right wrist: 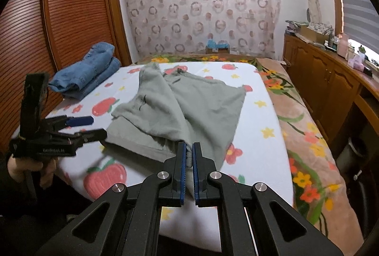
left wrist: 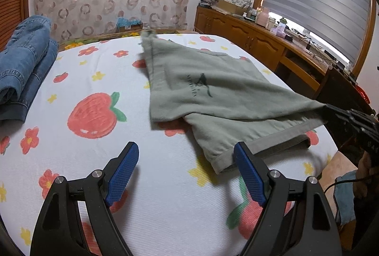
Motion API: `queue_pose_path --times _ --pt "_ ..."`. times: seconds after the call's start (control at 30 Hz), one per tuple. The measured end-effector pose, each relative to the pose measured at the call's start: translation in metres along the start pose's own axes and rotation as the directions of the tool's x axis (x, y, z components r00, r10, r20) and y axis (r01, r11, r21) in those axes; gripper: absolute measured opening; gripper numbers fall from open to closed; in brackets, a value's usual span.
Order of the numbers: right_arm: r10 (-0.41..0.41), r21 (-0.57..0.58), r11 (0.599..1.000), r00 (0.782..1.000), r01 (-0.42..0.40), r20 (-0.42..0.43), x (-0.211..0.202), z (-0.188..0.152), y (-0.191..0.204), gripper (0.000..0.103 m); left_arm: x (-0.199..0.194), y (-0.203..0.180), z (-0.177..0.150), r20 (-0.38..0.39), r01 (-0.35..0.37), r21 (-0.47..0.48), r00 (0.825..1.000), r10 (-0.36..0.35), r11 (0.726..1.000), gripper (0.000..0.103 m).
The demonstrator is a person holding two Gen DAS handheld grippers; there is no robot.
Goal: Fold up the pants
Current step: 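Lift that side with the right tool and fold it over the first fold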
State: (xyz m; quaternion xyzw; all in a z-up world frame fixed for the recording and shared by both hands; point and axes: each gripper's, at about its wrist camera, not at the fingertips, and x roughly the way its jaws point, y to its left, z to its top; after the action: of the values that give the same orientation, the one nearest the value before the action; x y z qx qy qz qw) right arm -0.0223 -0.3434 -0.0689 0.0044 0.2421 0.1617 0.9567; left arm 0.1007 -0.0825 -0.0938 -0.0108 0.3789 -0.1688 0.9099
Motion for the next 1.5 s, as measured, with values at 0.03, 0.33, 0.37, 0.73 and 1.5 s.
queue_pose_path --times 0.03,0.33,0.37,0.73,1.5 --pt "0.000 0.002 1.000 1.000 0.000 -0.005 -0.001 -0.002 0.000 0.005 0.000 0.000 -0.001 0.000 0.002 0.000 1.000 -0.002 1.000 0.083" --pt "-0.004 0.039 0.999 0.996 0.007 -0.093 0.016 -0.009 -0.012 0.005 0.002 -0.003 -0.005 -0.008 -0.007 0.011 1.000 0.007 1.000 0.083" --pt "-0.001 0.044 0.999 0.995 0.006 -0.098 0.017 -0.009 -0.013 0.005 0.002 -0.003 -0.005 -0.009 -0.008 0.014 1.000 0.008 1.000 0.083" --pt "-0.024 0.050 0.998 0.997 0.027 -0.069 0.008 -0.002 -0.011 0.011 0.008 -0.002 -0.008 -0.040 -0.026 0.020 0.999 0.027 0.999 0.083" --pt "0.156 -0.148 0.975 0.985 -0.165 -0.072 0.084 0.063 0.056 0.034 -0.039 0.048 0.003 0.104 -0.095 -0.064 0.989 0.101 0.993 0.083"
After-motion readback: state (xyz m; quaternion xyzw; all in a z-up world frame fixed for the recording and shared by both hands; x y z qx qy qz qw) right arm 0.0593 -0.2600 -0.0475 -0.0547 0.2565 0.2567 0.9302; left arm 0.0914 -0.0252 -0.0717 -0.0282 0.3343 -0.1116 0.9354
